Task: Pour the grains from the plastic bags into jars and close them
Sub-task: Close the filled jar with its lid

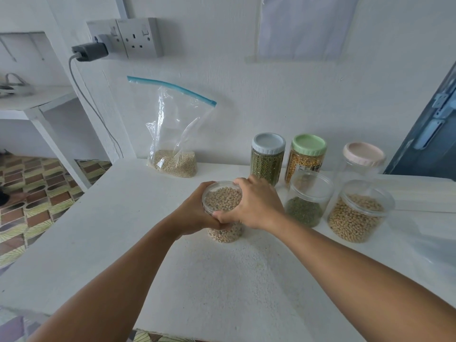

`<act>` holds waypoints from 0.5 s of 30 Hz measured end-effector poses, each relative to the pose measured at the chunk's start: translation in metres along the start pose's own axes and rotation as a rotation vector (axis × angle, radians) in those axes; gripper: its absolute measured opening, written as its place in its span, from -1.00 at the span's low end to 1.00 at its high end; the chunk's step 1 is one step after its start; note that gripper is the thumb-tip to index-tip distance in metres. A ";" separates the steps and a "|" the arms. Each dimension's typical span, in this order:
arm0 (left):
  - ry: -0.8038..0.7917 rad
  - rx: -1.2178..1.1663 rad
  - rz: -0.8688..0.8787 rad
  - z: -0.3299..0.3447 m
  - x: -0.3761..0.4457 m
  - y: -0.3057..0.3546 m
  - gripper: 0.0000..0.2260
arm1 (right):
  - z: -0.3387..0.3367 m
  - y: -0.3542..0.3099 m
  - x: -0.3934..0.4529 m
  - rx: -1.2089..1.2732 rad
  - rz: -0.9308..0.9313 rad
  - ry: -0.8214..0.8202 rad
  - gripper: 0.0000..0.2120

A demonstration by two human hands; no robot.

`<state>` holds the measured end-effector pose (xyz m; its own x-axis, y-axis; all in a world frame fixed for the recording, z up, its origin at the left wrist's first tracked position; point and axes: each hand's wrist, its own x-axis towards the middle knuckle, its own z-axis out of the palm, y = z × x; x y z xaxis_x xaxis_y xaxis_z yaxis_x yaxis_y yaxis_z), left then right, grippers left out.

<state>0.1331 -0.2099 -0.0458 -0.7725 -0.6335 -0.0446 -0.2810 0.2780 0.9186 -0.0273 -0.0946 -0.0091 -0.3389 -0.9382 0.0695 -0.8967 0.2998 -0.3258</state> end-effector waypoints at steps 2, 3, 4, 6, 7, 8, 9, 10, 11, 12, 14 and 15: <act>0.001 -0.001 -0.005 0.002 -0.001 0.001 -0.11 | -0.001 0.002 0.000 -0.035 -0.008 -0.028 0.07; 0.002 0.000 -0.003 0.004 -0.001 0.002 -0.11 | -0.002 0.005 0.000 -0.054 -0.014 -0.041 0.09; 0.004 0.002 0.000 0.006 0.000 0.002 -0.12 | -0.005 0.009 -0.001 -0.071 -0.022 -0.057 0.11; 0.008 0.002 0.007 0.014 0.003 0.005 -0.13 | -0.015 0.020 -0.005 -0.107 -0.043 -0.085 0.15; 0.010 0.003 0.010 0.019 0.007 0.007 -0.14 | -0.021 0.027 -0.009 -0.119 -0.052 -0.087 0.16; 0.012 0.005 0.011 0.024 0.010 0.008 -0.14 | -0.029 0.034 -0.012 -0.121 -0.053 -0.086 0.16; 0.013 0.012 0.007 0.029 0.015 0.010 -0.12 | -0.036 0.042 -0.016 -0.119 -0.044 -0.078 0.15; 0.012 0.021 0.004 0.035 0.020 0.013 -0.10 | -0.042 0.050 -0.018 -0.127 -0.030 -0.054 0.11; 0.009 0.034 0.004 0.040 0.025 0.016 -0.08 | -0.048 0.059 -0.020 -0.151 -0.013 -0.011 0.05; 0.002 0.050 0.004 0.046 0.030 0.020 -0.05 | -0.053 0.069 -0.021 -0.185 0.009 0.041 -0.03; -0.009 0.076 0.003 0.056 0.039 0.028 -0.03 | -0.060 0.088 -0.024 -0.256 0.059 0.123 -0.22; -0.011 0.080 0.006 0.060 0.043 0.031 -0.03 | -0.062 0.097 -0.026 -0.292 0.086 0.136 -0.32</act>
<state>0.0572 -0.1849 -0.0429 -0.7802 -0.6240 -0.0441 -0.3211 0.3389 0.8843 -0.1226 -0.0304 0.0157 -0.4343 -0.8815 0.1855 -0.9001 0.4323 -0.0533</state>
